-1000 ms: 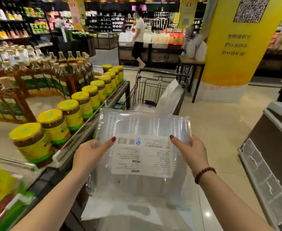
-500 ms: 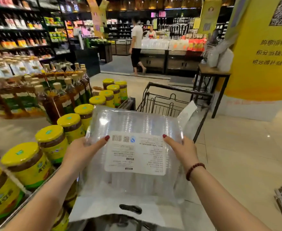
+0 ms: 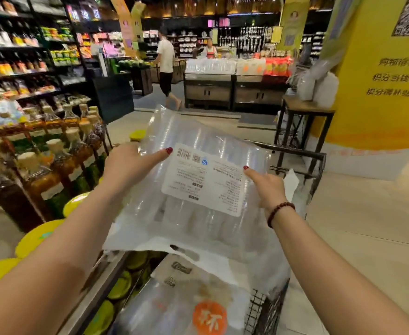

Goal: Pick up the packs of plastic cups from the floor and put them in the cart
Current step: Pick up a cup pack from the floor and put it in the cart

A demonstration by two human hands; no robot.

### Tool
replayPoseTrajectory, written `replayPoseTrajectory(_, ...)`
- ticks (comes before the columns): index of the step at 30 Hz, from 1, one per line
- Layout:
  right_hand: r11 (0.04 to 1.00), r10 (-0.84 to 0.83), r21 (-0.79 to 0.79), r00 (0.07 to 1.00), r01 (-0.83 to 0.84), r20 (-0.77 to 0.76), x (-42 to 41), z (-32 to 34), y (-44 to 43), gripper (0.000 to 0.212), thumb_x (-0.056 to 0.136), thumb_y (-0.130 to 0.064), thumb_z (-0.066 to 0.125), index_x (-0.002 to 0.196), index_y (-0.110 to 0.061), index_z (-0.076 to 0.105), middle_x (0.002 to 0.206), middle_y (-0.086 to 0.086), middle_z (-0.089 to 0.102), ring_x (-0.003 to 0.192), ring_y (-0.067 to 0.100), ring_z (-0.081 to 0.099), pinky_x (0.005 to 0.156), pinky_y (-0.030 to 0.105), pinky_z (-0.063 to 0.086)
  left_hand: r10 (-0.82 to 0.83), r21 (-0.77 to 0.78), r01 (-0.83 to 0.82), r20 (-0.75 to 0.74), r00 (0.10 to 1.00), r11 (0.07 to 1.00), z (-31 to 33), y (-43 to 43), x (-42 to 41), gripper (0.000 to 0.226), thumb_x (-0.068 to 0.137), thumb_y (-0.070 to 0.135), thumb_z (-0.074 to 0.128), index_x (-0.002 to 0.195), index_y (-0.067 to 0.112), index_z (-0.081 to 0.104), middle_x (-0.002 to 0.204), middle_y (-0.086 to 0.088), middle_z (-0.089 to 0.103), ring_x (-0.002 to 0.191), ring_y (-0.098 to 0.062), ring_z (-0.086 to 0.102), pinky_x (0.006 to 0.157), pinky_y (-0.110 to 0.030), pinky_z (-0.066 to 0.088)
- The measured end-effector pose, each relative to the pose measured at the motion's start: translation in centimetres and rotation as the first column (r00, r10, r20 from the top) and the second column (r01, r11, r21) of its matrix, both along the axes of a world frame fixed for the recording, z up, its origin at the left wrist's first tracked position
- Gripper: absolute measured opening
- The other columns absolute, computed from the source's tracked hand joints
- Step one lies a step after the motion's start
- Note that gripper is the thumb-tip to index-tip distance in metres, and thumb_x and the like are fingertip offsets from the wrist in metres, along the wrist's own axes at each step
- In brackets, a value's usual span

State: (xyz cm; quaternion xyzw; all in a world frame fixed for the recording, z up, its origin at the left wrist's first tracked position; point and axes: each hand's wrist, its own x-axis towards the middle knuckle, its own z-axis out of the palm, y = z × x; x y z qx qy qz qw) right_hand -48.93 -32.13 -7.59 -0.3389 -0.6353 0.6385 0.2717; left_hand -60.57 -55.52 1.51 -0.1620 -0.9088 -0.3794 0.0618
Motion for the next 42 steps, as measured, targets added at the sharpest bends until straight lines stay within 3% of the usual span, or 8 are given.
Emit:
replayPoseTrajectory(4, 0.991, -0.095, -0.094, 0.994, 0.1, 0.063, -4.5, -1.9, 3.7, 0.053, 0.077, -0.049, 0.075, 0.111, -0.01, 0.062, 0.1, -0.001, 0.065, 0.092, 0.019, 0.062, 0.082, 0.036, 0.053, -0.081, -0.1, 0.085, 0.044, 0.996, 0.991, -0.3, 5.6, -6.7, 0.056, 0.081, 0.063, 0.064, 0.093, 0.01, 0.052, 0.092, -0.008, 0.056, 0.083, -0.024, 0.053, 0.068, -0.037, 0.045)
replayPoseTrajectory(6, 0.98, -0.132, -0.135, 0.986, 0.145, 0.102, -6.5, -3.4, 5.6, 0.056, 0.08, -0.047, 0.075, 0.115, -0.007, 0.06, 0.098, 0.001, 0.064, 0.086, 0.019, 0.06, 0.072, 0.033, 0.05, -0.125, -0.149, 0.133, 0.065, 0.99, 0.98, -1.2, 8.6, -9.8, 0.053, 0.081, 0.061, 0.065, 0.091, 0.01, 0.053, 0.092, -0.009, 0.057, 0.087, -0.029, 0.055, 0.078, -0.04, 0.049)
replayPoseTrajectory(11, 0.94, -0.256, -0.16, 0.932, 0.302, 0.255, -9.2, -8.2, 9.1, 0.071, 0.085, -0.045, 0.071, 0.139, -0.004, 0.048, 0.129, 0.012, 0.059, 0.11, 0.032, 0.057, 0.094, 0.039, 0.047, -0.236, -0.2, 0.267, 0.167, 0.957, 0.943, -7.6, 15.7, -15.1, 0.062, 0.084, 0.061, 0.062, 0.1, 0.001, 0.057, 0.08, -0.004, 0.056, 0.08, -0.024, 0.056, 0.059, -0.031, 0.04)
replayPoseTrajectory(17, 0.927, -0.33, -0.017, 0.833, 0.376, 0.443, -10.1, -12.4, 10.5, 0.084, 0.09, -0.041, 0.065, 0.156, -0.018, 0.02, 0.144, 0.01, 0.05, 0.126, 0.034, 0.051, 0.103, 0.04, 0.043, -0.255, -0.136, 0.325, 0.374, 0.892, 0.936, -17.4, 19.6, -17.8, 0.066, 0.087, 0.06, 0.058, 0.126, 0.008, 0.053, 0.124, -0.012, 0.061, 0.112, -0.031, 0.057, 0.079, -0.033, 0.042)
replayPoseTrajectory(24, 0.942, -0.332, 0.199, 0.686, 0.269, 0.648, -11.8, -15.8, 10.3, 0.06, 0.09, -0.05, 0.06, 0.122, -0.001, 0.047, 0.104, 0.011, 0.061, 0.093, 0.03, 0.061, 0.076, 0.038, 0.052, -0.16, -0.108, 0.248, 0.511, 0.845, 0.963, -22.8, 20.6, -18.9, 0.078, 0.086, 0.063, 0.057, 0.139, 0.008, 0.046, 0.134, -0.014, 0.056, 0.12, -0.035, 0.054, 0.094, -0.039, 0.048)
replayPoseTrajectory(30, 0.941, -0.314, 0.324, 0.623, 0.102, 0.716, -11.1, -17.3, 10.6, 0.068, 0.092, -0.046, 0.059, 0.139, -0.002, 0.037, 0.139, 0.015, 0.044, 0.122, 0.031, 0.05, 0.096, 0.043, 0.048, -0.144, -0.087, 0.214, 0.497, 0.856, 0.973, -26.0, 20.9, -17.2, 0.057, 0.089, 0.054, 0.06, 0.126, 0.011, 0.057, 0.11, -0.008, 0.064, 0.091, -0.026, 0.058, 0.067, -0.029, 0.043)
replayPoseTrajectory(34, 0.94, -0.302, 0.339, 0.585, 0.05, 0.753, -10.7, -17.1, 10.7, 0.084, 0.097, -0.047, 0.049, 0.155, -0.003, 0.008, 0.158, 0.016, 0.024, 0.142, 0.031, 0.031, 0.109, 0.045, 0.036, -0.162, -0.017, 0.187, 0.433, 0.887, 0.982, -26.0, 21.7, -16.6, 0.04, 0.087, 0.044, 0.068, 0.101, 0.008, 0.062, 0.082, 0.0, 0.058, 0.069, -0.015, 0.052, 0.055, -0.025, 0.04)
replayPoseTrajectory(42, 0.95, -0.265, 0.312, 0.566, 0.014, 0.781, -9.3, -14.8, 12.5, 0.054, 0.093, -0.037, 0.06, 0.131, -0.001, 0.046, 0.128, 0.017, 0.056, 0.11, 0.031, 0.058, 0.088, 0.04, 0.053, -0.323, -0.17, 0.371, 0.255, 0.911, 0.913, -23.9, 21.3, -17.7, 0.018, 0.09, 0.026, 0.062, 0.084, 0.009, 0.059, 0.079, -0.007, 0.06, 0.076, -0.026, 0.058, 0.051, -0.026, 0.032)
